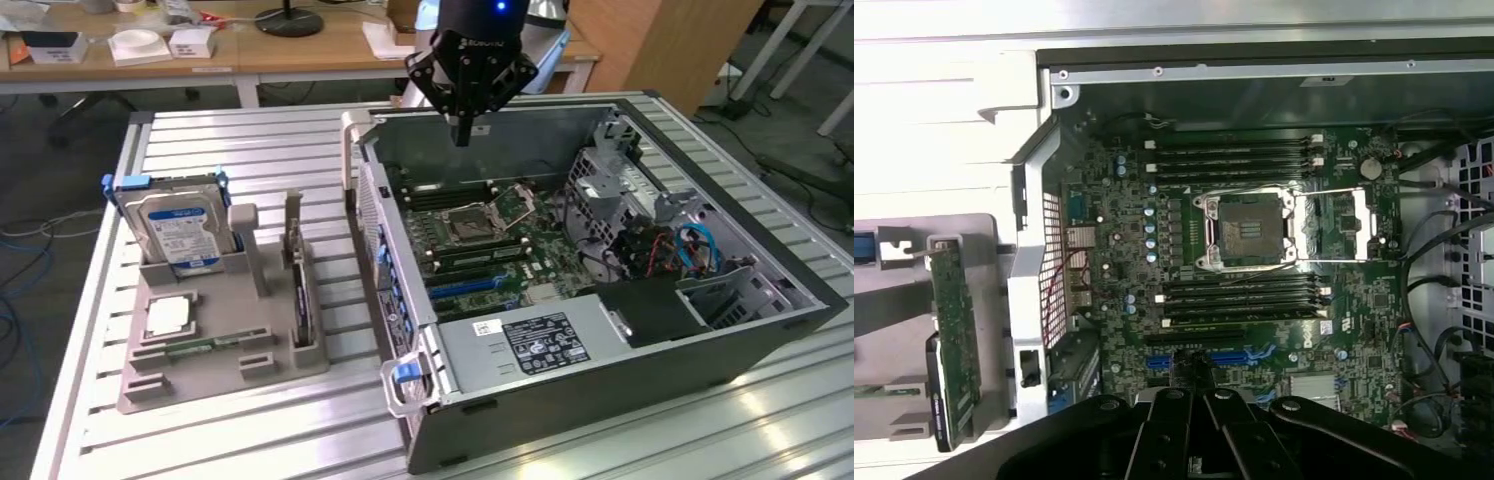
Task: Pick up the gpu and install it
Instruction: 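Reach for the gpu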
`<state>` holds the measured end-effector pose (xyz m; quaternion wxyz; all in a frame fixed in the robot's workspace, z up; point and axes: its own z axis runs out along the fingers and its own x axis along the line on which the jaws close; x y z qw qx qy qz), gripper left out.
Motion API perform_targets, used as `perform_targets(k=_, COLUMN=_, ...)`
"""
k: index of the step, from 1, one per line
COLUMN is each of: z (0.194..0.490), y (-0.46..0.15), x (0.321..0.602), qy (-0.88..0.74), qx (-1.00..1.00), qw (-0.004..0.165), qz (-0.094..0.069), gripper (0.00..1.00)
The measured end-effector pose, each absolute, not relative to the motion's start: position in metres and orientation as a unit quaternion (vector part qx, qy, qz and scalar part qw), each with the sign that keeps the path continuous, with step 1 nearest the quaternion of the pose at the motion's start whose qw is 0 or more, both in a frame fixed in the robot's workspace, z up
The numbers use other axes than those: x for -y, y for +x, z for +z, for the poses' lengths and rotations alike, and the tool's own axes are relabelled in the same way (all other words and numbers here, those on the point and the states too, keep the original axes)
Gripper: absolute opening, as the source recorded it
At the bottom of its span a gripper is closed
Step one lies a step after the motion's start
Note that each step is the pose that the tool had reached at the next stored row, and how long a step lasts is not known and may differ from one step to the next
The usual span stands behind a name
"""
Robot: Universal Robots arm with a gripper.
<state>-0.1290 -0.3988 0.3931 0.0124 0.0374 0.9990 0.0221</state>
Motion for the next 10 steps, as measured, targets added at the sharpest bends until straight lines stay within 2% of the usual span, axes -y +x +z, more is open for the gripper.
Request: perform_targets(k=10, z=0.393, y=-0.1317, x=0.3988, qy=0.037, qx=-0.999, qw=0.012, qz=0.022, gripper=0.1)
